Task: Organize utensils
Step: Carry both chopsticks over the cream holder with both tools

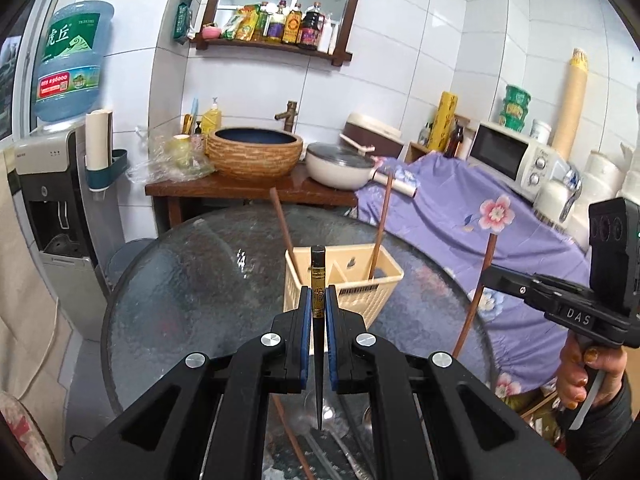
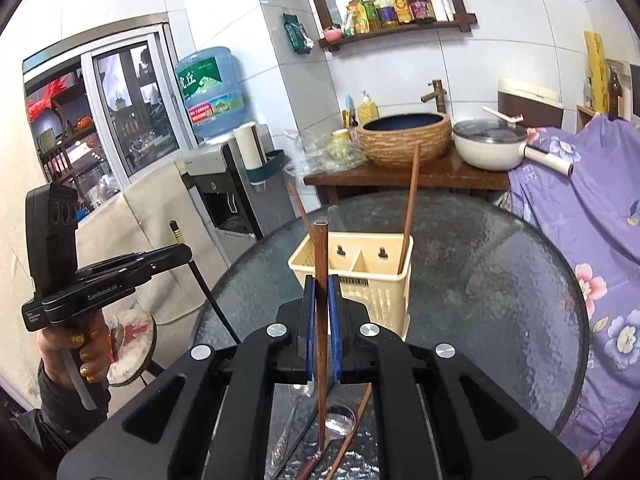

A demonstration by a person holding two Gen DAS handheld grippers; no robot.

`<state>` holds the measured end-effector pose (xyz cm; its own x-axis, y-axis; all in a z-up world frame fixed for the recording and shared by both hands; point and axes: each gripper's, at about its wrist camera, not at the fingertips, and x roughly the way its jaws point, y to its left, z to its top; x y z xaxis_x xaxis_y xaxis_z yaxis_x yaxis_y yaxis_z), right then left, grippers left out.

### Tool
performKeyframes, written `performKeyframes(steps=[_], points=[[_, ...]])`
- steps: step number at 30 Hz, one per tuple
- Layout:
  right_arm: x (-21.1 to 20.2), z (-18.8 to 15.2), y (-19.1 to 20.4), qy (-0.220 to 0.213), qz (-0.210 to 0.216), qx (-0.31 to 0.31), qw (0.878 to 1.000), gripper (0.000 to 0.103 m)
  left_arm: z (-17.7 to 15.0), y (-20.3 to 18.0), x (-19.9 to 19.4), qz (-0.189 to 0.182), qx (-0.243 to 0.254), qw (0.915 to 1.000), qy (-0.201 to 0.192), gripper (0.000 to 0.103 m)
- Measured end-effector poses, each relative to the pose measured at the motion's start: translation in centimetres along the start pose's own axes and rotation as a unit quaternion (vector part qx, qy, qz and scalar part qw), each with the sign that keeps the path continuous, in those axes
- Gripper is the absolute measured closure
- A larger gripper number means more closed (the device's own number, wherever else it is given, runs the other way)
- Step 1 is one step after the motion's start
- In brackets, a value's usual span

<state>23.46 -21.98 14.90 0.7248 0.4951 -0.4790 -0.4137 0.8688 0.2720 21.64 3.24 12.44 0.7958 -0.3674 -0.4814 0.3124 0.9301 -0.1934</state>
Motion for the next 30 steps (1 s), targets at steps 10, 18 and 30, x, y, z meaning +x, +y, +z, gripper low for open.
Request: performKeyframes(steps=[10, 18, 30], points=[[-1.7, 6.0, 1.8, -0.038, -0.014, -0.017, 0.999, 0.096, 4.9, -1.2, -1.0, -0.039, 0.002, 0.9984, -0.040, 0.096], [-2.7, 11.2, 2.9, -0.092, -0.038, -0.022, 0.995, 0.096, 10.1, -3.4, -2.8, -0.028, 0.021, 0.9923, -0.119, 0.096], [1.4, 13.2, 2.9, -0.178, -0.121, -0.045, 0.975, 0.096, 11.4, -4.2, 2.3, 0.024, 0.004, 0.9876, -0.155, 0.096]])
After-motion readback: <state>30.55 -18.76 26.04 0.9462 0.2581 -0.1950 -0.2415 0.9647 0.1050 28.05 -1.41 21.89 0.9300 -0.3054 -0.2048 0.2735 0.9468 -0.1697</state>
